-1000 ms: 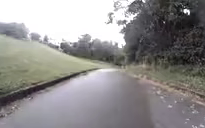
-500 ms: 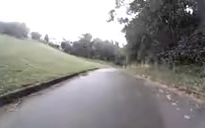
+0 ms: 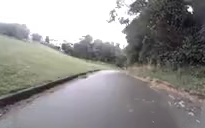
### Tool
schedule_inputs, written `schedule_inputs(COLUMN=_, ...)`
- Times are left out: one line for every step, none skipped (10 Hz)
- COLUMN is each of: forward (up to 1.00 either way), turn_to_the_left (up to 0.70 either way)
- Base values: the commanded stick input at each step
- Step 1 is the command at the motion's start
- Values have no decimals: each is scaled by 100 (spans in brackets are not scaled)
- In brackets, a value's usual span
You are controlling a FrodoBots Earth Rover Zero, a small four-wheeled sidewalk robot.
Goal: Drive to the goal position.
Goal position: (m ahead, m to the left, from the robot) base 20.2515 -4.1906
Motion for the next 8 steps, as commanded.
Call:
schedule_inputs(forward=70, turn_to_the_left=-17)
schedule_inputs(forward=70, turn_to_the_left=-14)
schedule_inputs(forward=70, turn_to_the_left=-10)
schedule_inputs(forward=70, turn_to_the_left=-7)
schedule_inputs(forward=70, turn_to_the_left=-3)
schedule_inputs(forward=70, turn_to_the_left=0)
schedule_inputs(forward=70, turn_to_the_left=0)
schedule_inputs(forward=70, turn_to_the_left=0)
